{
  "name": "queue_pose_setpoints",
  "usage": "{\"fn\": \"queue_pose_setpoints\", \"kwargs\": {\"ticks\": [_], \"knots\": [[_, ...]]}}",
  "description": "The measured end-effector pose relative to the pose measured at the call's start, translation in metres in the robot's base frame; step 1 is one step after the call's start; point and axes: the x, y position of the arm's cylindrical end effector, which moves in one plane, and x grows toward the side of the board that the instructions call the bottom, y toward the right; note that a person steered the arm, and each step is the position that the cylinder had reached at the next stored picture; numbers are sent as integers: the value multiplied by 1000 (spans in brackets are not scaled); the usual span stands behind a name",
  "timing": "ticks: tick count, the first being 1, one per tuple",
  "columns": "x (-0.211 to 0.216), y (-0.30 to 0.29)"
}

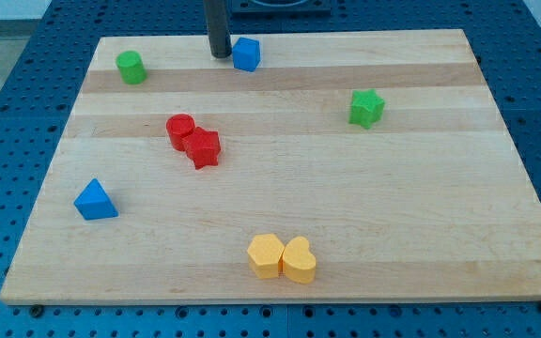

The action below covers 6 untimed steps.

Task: Push the blue cube towards right

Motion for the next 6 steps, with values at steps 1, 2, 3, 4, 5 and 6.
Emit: {"fn": "queue_pose_setpoints", "kwargs": {"ticks": [1,2,3,4,5,6], "knots": [[4,5],[4,40],[4,55],[4,74],[4,80],[5,77]]}}
